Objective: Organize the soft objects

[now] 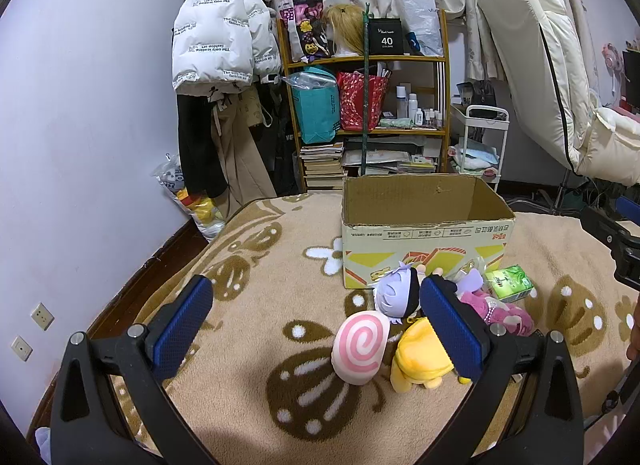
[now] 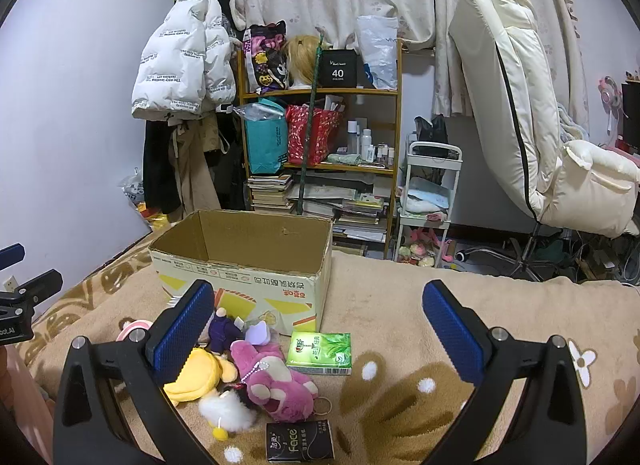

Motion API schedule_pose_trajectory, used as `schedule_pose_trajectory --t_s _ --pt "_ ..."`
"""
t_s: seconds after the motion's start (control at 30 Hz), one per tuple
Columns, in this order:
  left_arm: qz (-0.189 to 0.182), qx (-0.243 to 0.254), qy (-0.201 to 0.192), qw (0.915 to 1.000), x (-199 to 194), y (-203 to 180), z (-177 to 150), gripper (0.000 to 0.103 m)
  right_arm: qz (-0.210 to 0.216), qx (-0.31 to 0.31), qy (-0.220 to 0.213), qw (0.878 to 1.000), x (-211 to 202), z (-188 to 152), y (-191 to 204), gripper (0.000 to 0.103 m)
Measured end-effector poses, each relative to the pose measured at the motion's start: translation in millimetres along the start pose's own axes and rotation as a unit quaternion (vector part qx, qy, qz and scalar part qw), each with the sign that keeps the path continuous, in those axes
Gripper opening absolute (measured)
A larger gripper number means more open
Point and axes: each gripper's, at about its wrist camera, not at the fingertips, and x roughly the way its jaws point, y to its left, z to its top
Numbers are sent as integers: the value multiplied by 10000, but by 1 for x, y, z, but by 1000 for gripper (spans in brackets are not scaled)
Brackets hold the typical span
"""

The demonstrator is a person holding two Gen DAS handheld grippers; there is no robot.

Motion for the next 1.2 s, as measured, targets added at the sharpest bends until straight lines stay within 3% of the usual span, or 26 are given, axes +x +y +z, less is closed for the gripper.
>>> schedule_pose_trajectory --t_s 1.2 --pt "17 16 25 10000 4 -1 0 102 1 6 -31 10000 -1 0 0 103"
